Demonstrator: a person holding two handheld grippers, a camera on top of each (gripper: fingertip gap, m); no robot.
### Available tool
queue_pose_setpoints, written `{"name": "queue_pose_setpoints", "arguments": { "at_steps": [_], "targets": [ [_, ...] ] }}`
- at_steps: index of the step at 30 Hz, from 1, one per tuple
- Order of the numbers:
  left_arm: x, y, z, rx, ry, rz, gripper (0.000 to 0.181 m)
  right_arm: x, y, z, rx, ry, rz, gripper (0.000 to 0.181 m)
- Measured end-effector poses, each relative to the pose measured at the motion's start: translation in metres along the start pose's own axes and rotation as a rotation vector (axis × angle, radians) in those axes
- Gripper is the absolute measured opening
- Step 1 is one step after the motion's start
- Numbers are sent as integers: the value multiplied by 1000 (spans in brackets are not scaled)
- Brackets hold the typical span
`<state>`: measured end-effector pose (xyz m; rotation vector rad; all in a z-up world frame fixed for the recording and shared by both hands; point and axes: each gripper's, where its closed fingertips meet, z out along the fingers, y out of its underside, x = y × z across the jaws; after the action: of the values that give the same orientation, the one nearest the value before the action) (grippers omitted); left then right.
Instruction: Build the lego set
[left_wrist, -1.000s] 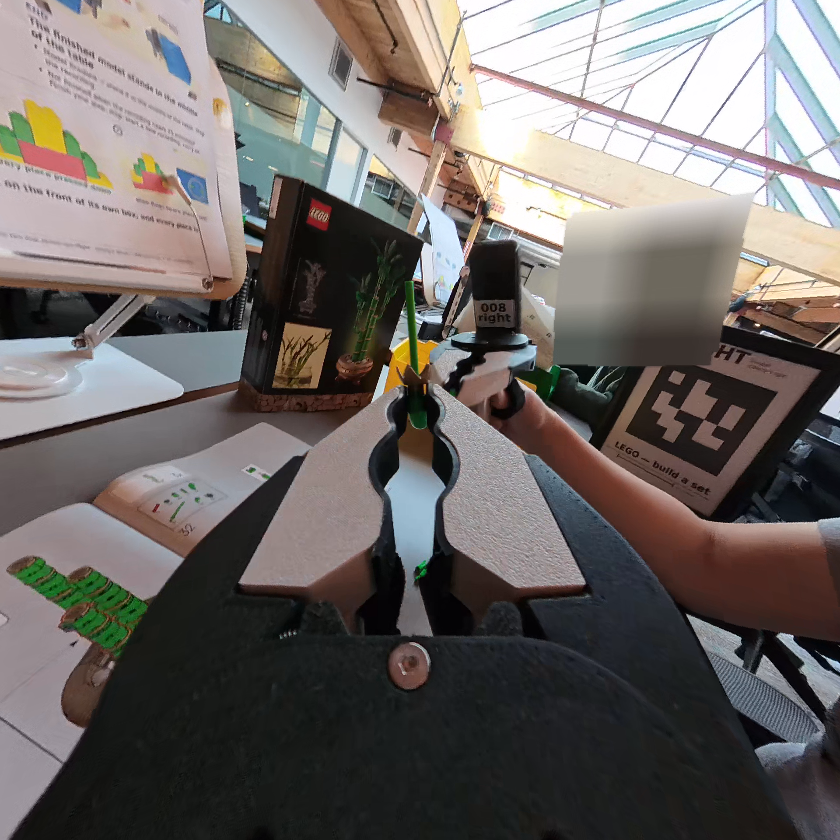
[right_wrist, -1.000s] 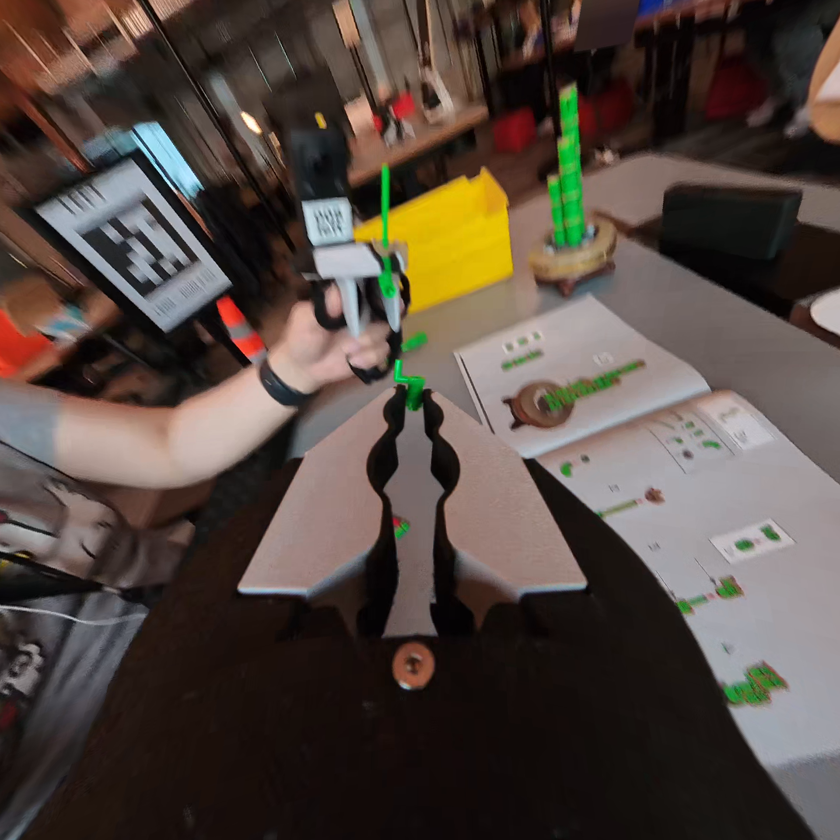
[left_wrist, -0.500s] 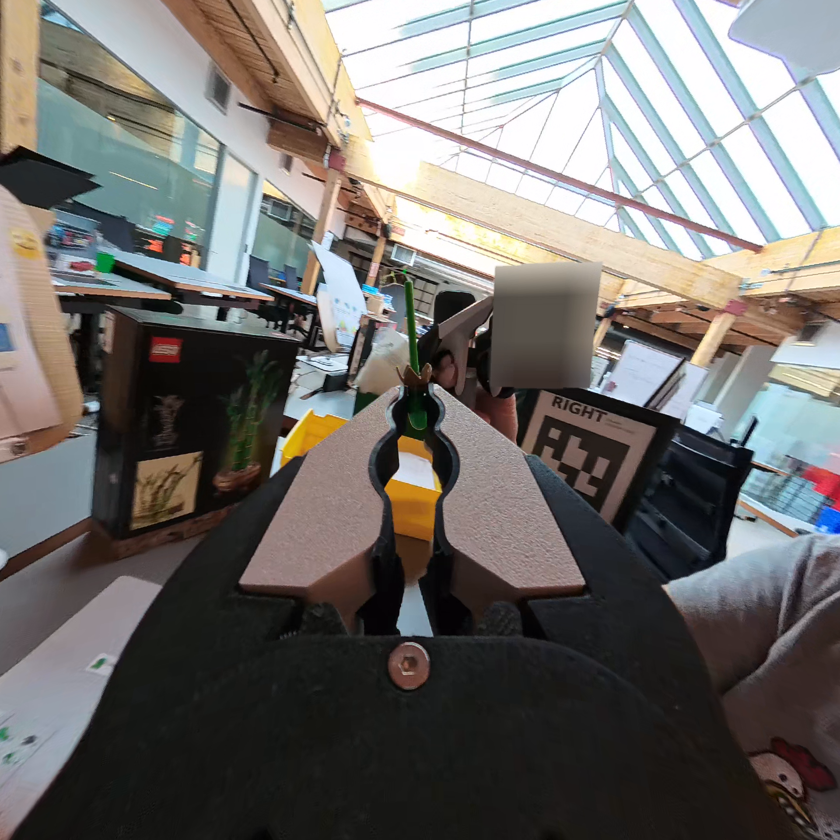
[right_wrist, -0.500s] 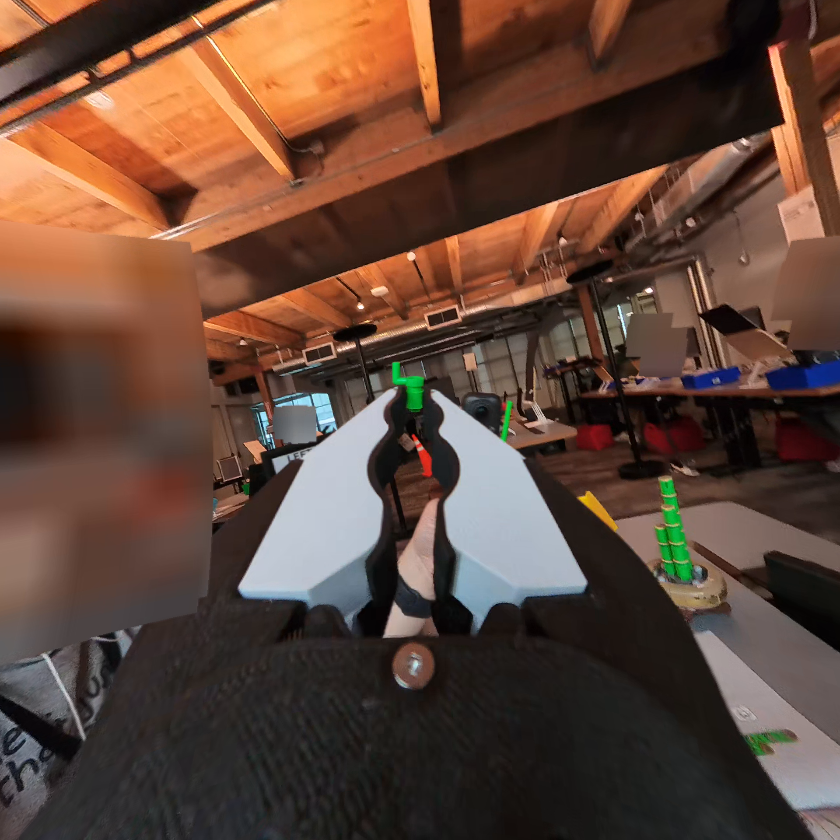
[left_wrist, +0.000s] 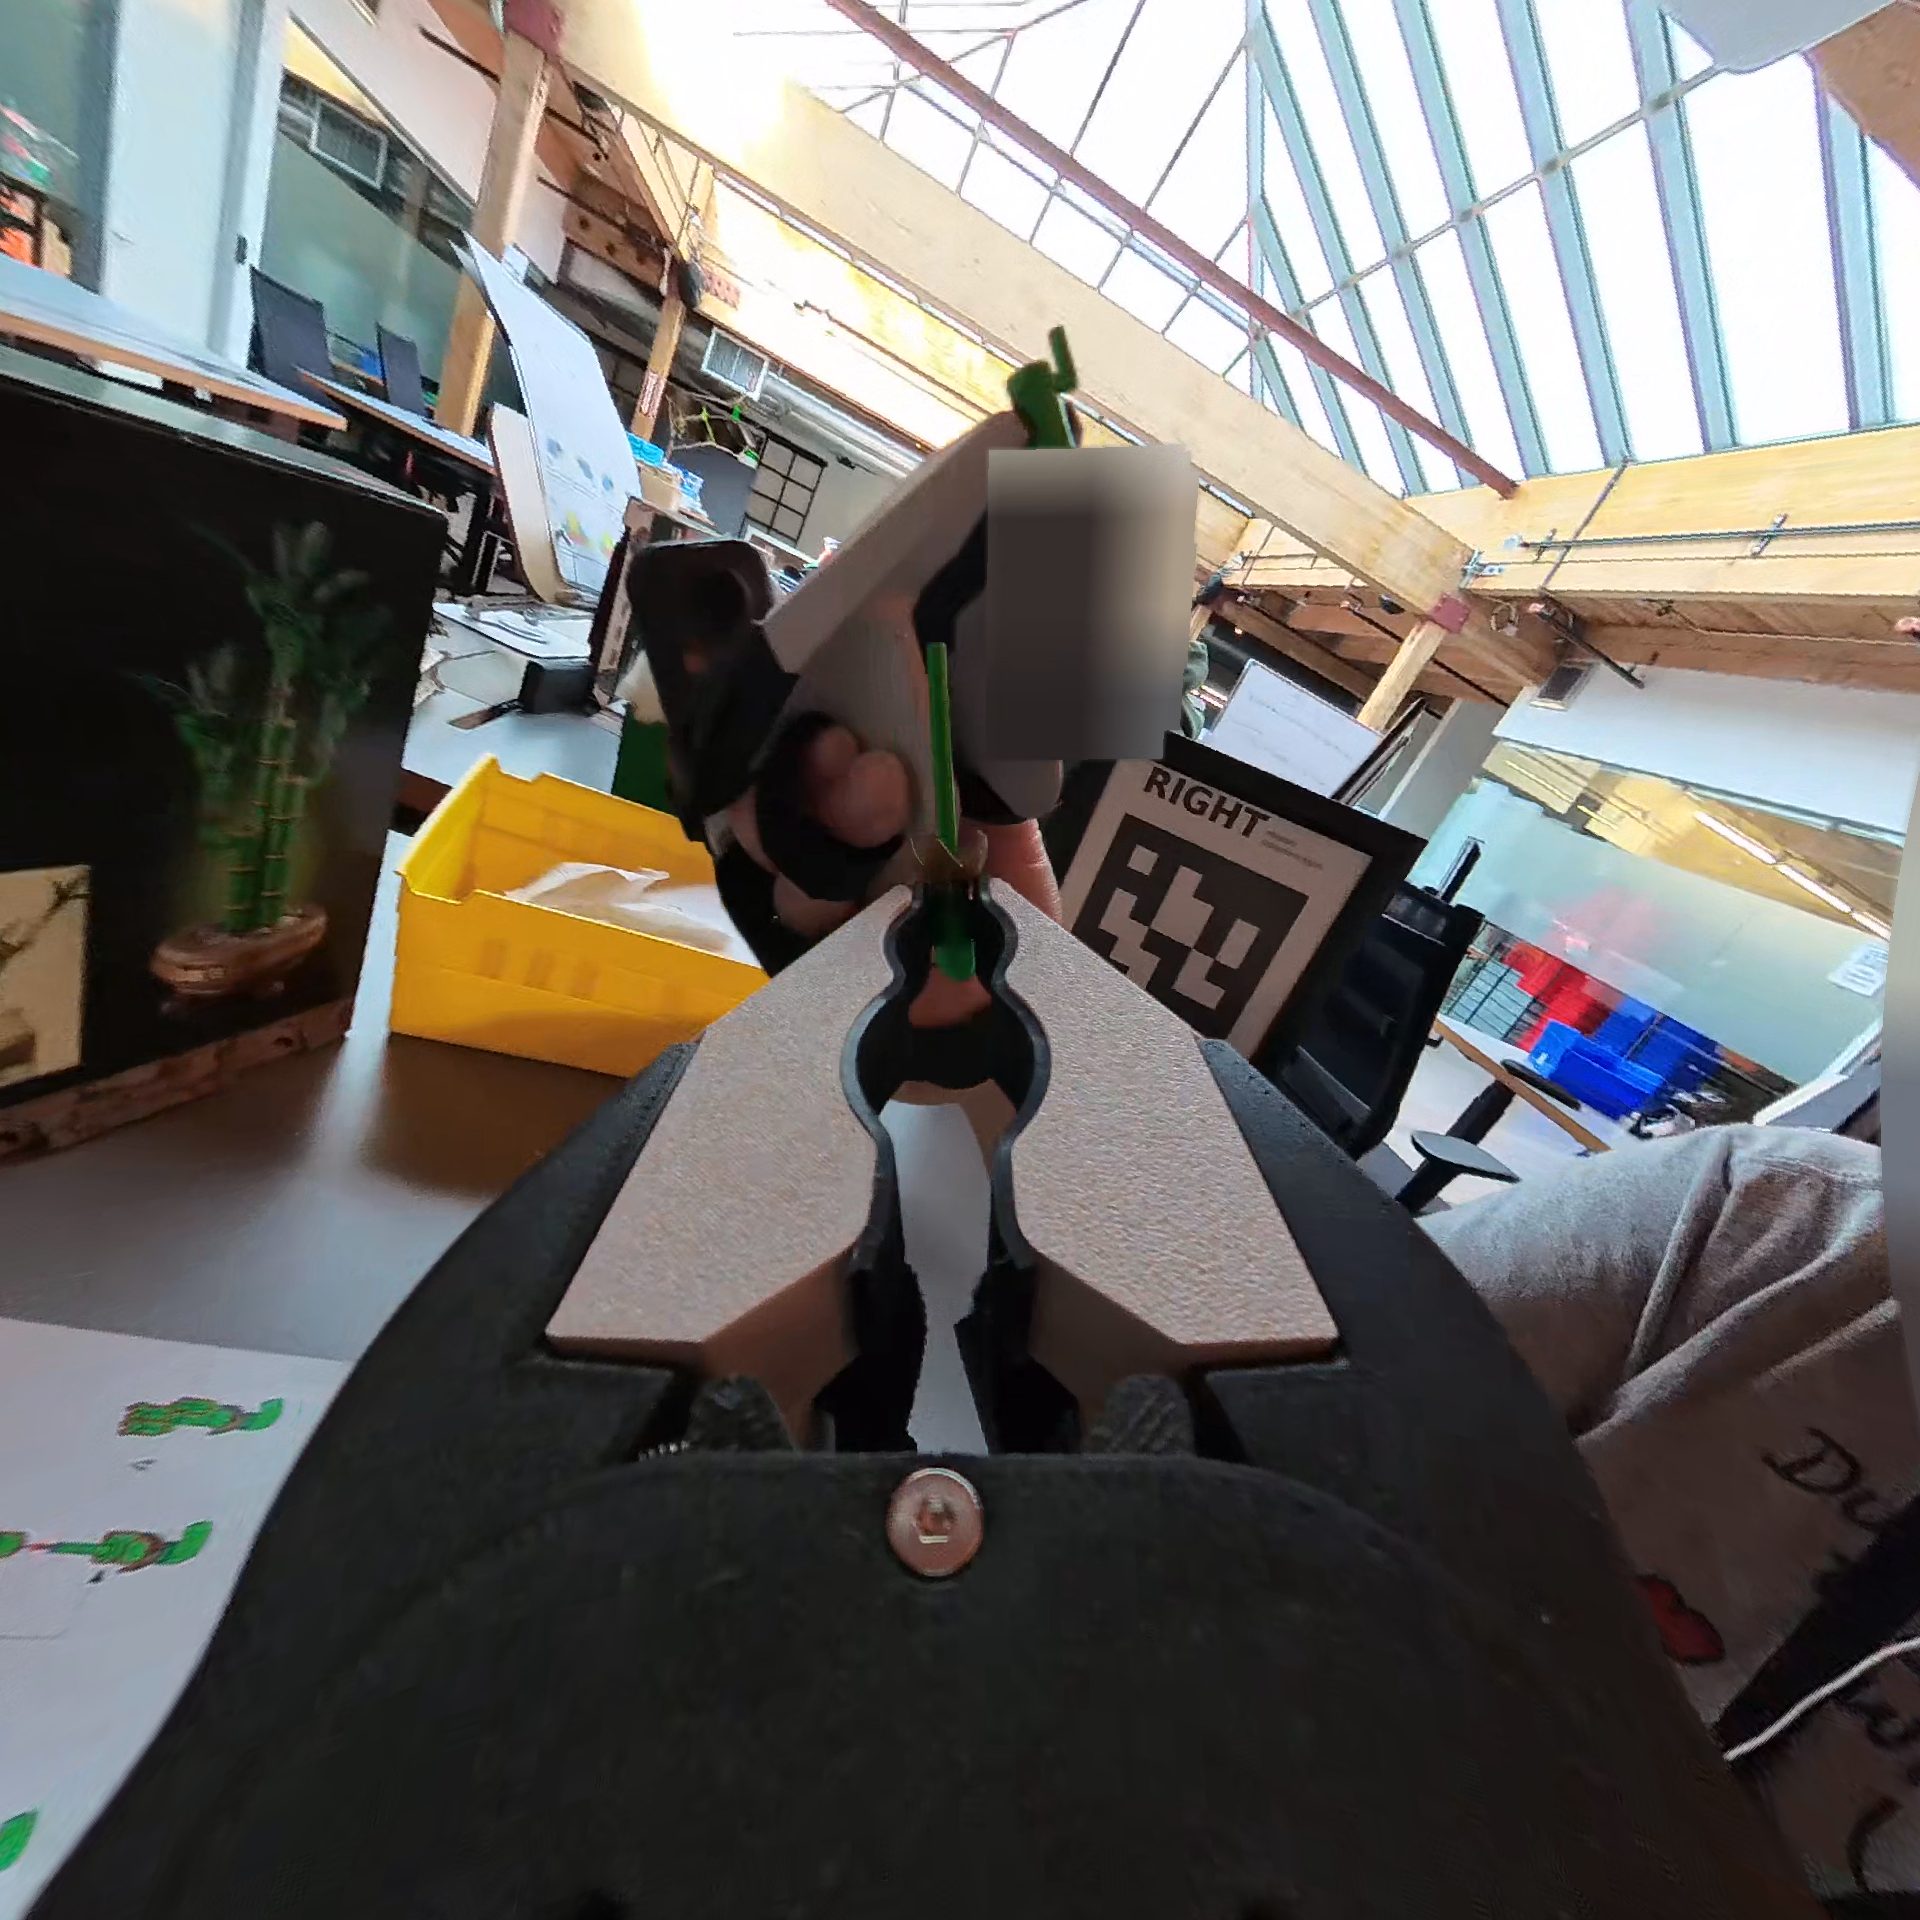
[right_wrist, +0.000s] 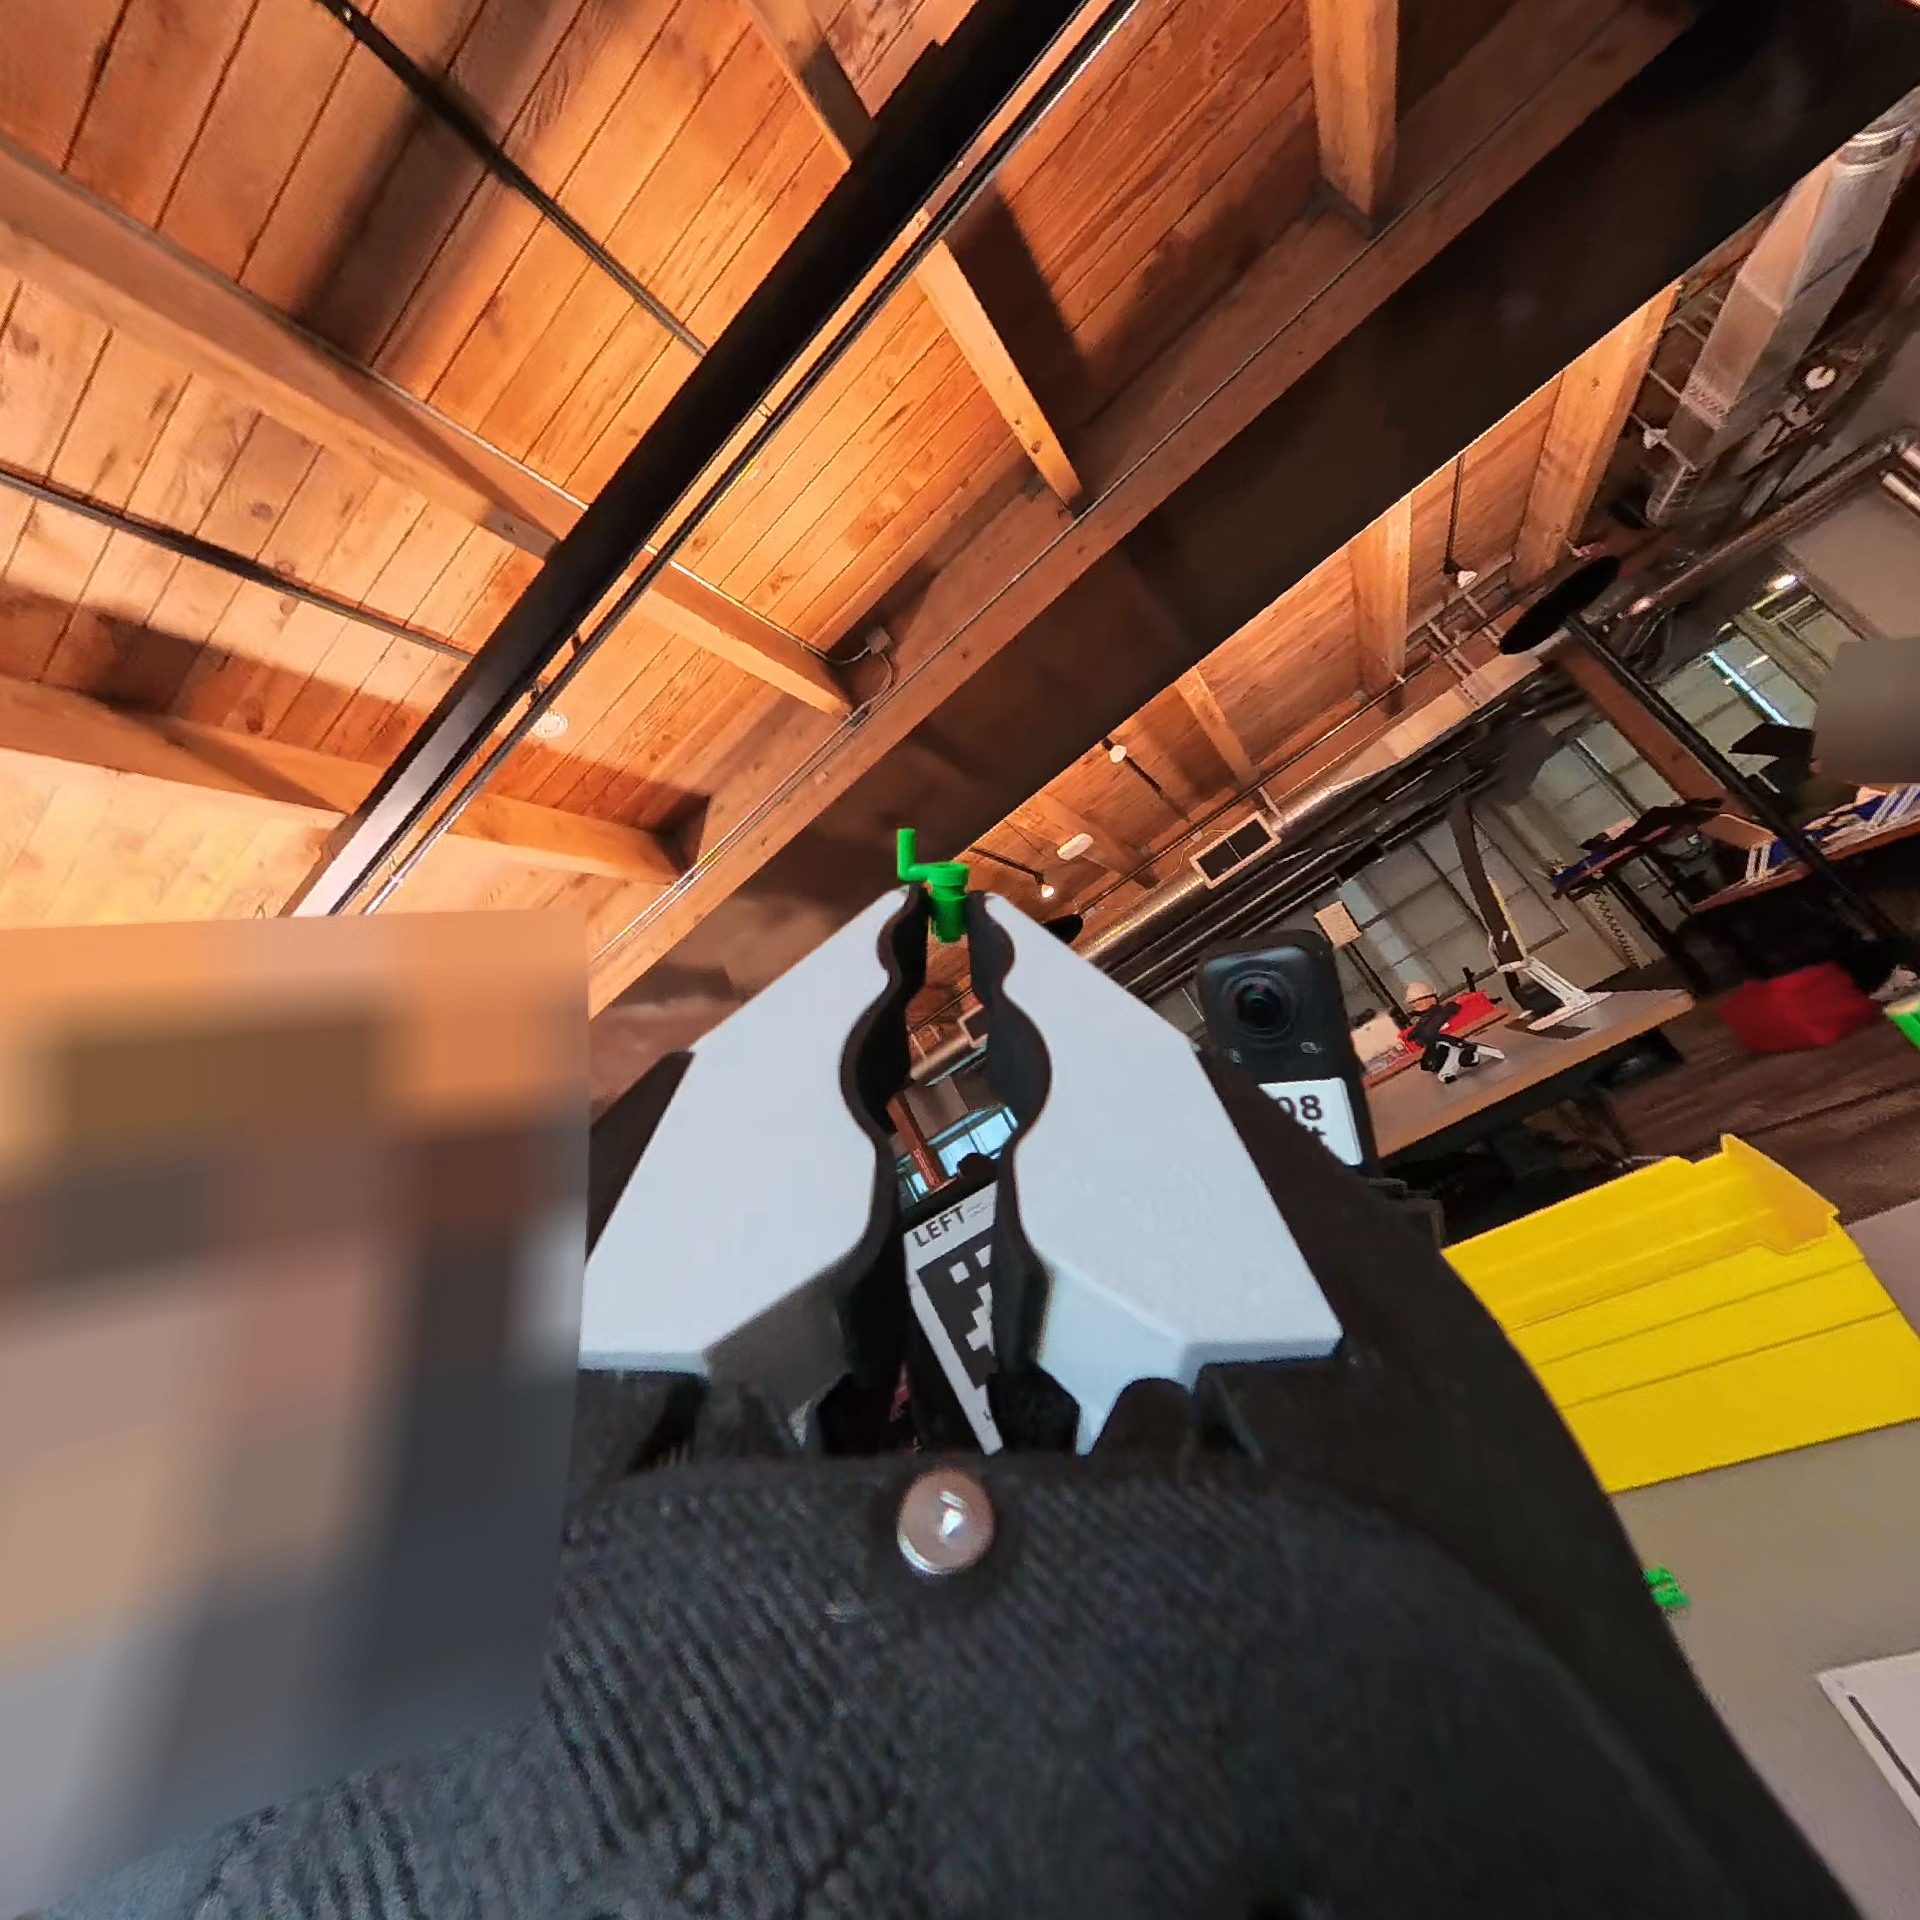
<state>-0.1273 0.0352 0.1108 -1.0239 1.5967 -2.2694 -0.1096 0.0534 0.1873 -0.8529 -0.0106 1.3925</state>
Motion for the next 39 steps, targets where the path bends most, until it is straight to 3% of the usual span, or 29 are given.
{"name": "queue_pose_setpoints", "arguments": {
  "at_steps": [1, 7, 17, 39],
  "targets": [
    [2, 0, 1, 2, 6, -2, 5, 3, 0, -2, 0, 6, 9, 6],
    [7, -5, -6, 7, -40, 87, 5, 12, 4, -5, -39, 69, -9, 6],
    [10, -9, -12, -1, -143, 309, 6, 9, 16, 6, -167, 217, -265, 5],
    [9, -14, -18, 39, -105, 232, 6, 14, 28, 9, -227, 222, -297, 5]
  ]
}}
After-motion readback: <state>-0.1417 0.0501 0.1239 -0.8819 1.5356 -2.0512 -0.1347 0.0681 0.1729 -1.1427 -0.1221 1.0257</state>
